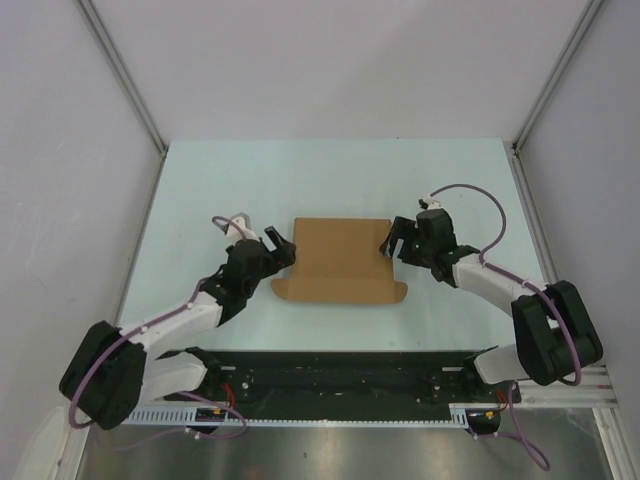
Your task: Fold the paper box
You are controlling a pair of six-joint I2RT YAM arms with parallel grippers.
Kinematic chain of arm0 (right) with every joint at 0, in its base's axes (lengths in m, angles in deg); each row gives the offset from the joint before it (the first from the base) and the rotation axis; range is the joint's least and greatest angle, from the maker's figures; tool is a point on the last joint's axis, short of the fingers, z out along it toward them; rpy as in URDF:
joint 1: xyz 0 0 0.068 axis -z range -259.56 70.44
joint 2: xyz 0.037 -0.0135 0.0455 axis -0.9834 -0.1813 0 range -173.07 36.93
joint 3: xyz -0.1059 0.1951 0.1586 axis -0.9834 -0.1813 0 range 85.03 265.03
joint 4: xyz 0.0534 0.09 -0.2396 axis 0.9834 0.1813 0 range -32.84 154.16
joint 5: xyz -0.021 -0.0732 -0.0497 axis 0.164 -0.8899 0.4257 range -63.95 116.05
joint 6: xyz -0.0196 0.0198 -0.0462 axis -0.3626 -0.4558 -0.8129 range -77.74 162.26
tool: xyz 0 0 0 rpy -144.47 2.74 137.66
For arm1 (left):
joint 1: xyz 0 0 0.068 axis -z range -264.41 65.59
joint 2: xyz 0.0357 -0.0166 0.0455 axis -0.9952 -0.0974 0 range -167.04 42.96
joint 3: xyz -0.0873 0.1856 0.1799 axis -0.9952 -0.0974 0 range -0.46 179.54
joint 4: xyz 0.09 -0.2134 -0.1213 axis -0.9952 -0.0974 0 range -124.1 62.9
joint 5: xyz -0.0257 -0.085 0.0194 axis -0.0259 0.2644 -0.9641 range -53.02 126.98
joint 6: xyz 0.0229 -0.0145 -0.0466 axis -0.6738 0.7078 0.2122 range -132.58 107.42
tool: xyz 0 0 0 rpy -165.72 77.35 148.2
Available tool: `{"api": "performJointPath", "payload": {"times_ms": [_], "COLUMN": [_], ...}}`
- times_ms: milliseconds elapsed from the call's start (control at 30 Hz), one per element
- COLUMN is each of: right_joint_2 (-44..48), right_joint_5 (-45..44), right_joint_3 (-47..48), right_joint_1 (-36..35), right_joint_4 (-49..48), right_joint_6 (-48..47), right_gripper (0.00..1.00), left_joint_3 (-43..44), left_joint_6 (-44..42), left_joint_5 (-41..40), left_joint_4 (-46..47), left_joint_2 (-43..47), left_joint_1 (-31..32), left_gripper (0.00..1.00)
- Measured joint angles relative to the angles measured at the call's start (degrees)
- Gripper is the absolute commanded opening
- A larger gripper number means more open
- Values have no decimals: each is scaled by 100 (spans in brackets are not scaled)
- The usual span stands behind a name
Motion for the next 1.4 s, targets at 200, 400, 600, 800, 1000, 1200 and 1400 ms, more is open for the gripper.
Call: {"api": "performJointPath", "payload": {"times_ms": [200,400,600,800,1000,1200,1400], "right_joint_2": [-372,-533,-501,-225,535,951,-391], "right_joint_5": [293,514,514,-17,-109,-426,-275], "right_joint_3": [-129,-208,-385,-616,-625,402,1578], "right_joint_1": [4,4,-33,-293,-260,282,540], "right_joint_4": [-584,-1064,-1362,-1449,-632,-42,-671], "right_joint_6": [146,262,365,459,448,304,284], "right_gripper": [73,55,48,74,91,78,34], "left_joint_3": [313,420,487,481,557,896,435], "left_joint_6": [0,11,72,101,-85,-251,-240], "left_joint_5": [520,898,1237,1377,1150,404,-131], "left_joint_4": [688,1051,1692,2061,1268,542,363], "left_joint_2": [-1113,-1937,-2295,-2474,-1794,122,1759], "left_joint_1": [-308,-350,-356,-433,-442,-468,719], "left_gripper": [86,61,34,51,77,68,24]}}
